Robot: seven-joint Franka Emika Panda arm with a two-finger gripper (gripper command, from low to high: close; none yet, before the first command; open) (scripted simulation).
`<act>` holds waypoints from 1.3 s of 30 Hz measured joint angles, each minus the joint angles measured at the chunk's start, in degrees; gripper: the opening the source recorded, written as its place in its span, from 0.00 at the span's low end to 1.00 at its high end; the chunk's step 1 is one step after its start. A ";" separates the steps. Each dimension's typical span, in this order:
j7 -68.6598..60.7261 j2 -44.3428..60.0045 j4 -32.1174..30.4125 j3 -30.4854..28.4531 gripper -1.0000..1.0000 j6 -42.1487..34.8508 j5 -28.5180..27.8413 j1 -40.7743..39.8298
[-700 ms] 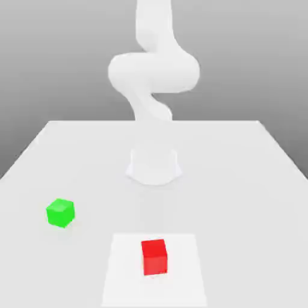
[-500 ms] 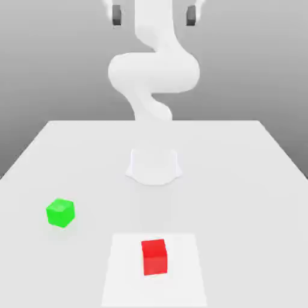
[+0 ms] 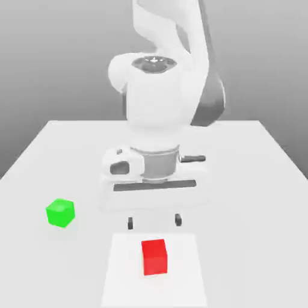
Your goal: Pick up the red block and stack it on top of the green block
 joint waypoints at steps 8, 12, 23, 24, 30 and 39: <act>-0.88 11.76 1.18 0.56 0.00 9.79 0.99 -0.34; -0.80 12.45 1.27 0.68 0.00 10.36 0.91 -0.46; 1.46 -4.92 -3.29 -4.81 0.00 -2.30 -3.09 -8.95; 1.92 -6.20 -4.07 -6.14 0.00 -2.77 -3.95 -11.41; 4.29 -13.76 -8.81 -13.77 0.00 -5.40 -8.71 -23.05; 0.67 -7.32 -11.34 -19.67 0.00 3.46 -4.20 -28.00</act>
